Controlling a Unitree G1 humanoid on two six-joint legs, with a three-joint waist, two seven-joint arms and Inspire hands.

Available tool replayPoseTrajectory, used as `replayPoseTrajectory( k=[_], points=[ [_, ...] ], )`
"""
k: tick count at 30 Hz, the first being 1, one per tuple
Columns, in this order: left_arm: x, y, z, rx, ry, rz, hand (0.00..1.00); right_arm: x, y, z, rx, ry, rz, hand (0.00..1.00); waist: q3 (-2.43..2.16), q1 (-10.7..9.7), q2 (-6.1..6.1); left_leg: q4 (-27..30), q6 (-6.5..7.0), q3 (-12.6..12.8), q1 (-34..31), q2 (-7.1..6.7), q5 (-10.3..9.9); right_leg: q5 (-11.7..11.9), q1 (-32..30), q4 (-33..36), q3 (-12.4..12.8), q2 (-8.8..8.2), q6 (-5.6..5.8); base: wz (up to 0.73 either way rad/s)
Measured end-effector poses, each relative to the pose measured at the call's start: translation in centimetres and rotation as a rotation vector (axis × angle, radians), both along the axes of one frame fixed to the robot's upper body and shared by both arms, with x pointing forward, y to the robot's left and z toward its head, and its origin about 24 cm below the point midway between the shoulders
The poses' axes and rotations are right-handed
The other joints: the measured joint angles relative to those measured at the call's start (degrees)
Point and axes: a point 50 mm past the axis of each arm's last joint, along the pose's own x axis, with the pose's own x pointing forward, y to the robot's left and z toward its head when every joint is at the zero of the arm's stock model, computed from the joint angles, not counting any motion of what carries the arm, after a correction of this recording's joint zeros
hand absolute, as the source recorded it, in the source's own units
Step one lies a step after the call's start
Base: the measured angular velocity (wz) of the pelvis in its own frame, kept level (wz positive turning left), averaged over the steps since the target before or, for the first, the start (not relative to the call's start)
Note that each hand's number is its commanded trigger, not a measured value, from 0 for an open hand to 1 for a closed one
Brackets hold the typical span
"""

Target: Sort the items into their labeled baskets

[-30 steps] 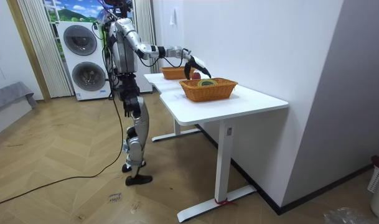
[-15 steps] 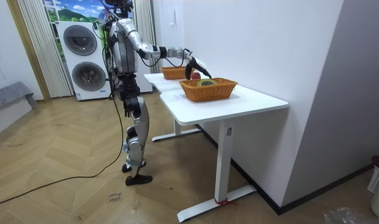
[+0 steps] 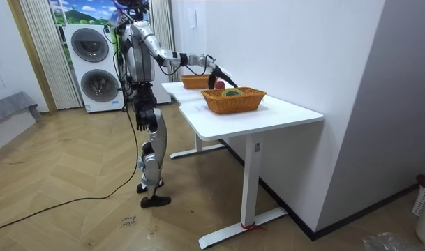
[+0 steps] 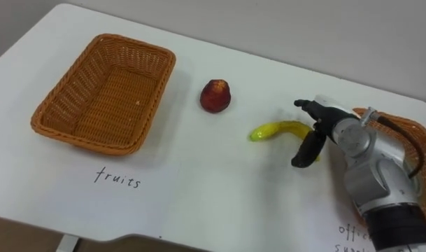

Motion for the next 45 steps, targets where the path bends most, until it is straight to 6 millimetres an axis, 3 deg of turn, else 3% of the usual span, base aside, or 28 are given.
replayPoseTrajectory(
  k=[5,8,27,37,45],
  points=[
    [0.2,-0.4,-0.1,-0.012,-0.005,0.0,0.0,0.1,-0.1,0.2,-0.043,-0.027,-0.007,0.0,0.34,0.94,0.93,0.01,0.01,0.06,-0.02,-0.01,0.0,0.01,-0.01,0.01,0.08,-0.03,0.01,0.0],
    [0.2,-0.6,-0.2,-0.018,-0.006,0.001,0.0,0.1,-0.1,0.2,-0.048,-0.029,-0.008,0.0,0.28,1.35,1.3,0.01,0.01,-0.16,-0.09,-0.01,0.01,0.0,-0.01,0.0,-0.12,-0.03,0.01,0.02],
    [0.2,-0.7,-0.2,-0.019,-0.004,-0.002,0.0,0.3,-0.3,0.7,-0.083,-0.156,-0.048,0.0,0.18,1.97,1.48,0.11,0.02,-0.6,0.1,-0.03,0.02,0.0,0.56,-0.04,-0.76,-0.12,0.01,0.01],
    [0.0,-0.6,-0.2,0.044,0.01,-0.004,0.0,0.3,-0.2,-1.4,-0.099,-0.125,-0.06,0.0,0.07,2.31,1.84,0.14,0.02,-0.7,0.54,-0.03,0.03,0.0,1.05,-0.01,-0.87,-0.13,0.01,0.0],
    [-0.1,-0.6,-0.1,0.061,0.015,-0.002,0.0,0.3,-0.5,-1.8,-0.104,-0.126,-0.072,0.0,0.11,3.31,1.91,0.14,0.02,-0.7,0.84,-0.03,0.03,0.0,1.36,-0.04,-0.86,-0.14,0.01,0.0]
  ],
)
